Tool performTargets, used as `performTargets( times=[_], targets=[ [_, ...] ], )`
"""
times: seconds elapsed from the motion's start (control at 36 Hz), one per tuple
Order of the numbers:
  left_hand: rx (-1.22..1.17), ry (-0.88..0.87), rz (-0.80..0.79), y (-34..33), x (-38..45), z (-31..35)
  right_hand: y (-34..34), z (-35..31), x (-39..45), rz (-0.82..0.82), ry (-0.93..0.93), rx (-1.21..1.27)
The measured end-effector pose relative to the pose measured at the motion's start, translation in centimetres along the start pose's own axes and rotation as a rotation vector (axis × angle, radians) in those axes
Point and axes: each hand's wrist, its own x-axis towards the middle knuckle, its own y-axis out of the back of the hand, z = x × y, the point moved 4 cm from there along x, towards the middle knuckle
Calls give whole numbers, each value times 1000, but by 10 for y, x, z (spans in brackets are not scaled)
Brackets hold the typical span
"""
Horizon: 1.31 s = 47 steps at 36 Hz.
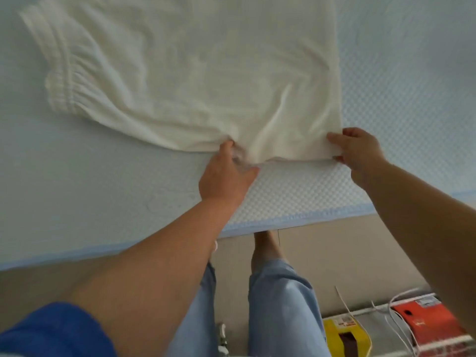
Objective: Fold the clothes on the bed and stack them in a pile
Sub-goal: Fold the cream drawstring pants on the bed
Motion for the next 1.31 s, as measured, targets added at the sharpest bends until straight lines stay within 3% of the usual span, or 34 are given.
performTargets(
  times=[0.14,0.28,0.39,0.56,0.75,1.0,1.06,1.17,1.31],
  targets=[
    [-61,63,109,-9,15,10,-3,-9,7,-37,35,119],
    [-189,164,138,-9,21,18,-7,-10,5,-183,42,117],
    [-104,226,159,-8,18,21,-7,-2,5,-179,27,24],
    [20,253,179,-13,20,30,-6,5,3,-280,7,75],
    [-82,413,194,-17,22,28,4,6,6,-397,-9,184],
    [-66,66,392,-17,-28,19,8,10,10,-315,-35,203],
    [-190,70,410,-20,-34,14,8,16,8,-281,-54,199],
    [-558,255,428,-24,-26,1,6,22,4,-258,-86,267],
    [-536,184,439,-16,-12,1,20,8,7,-86,70,159]
  ],
)
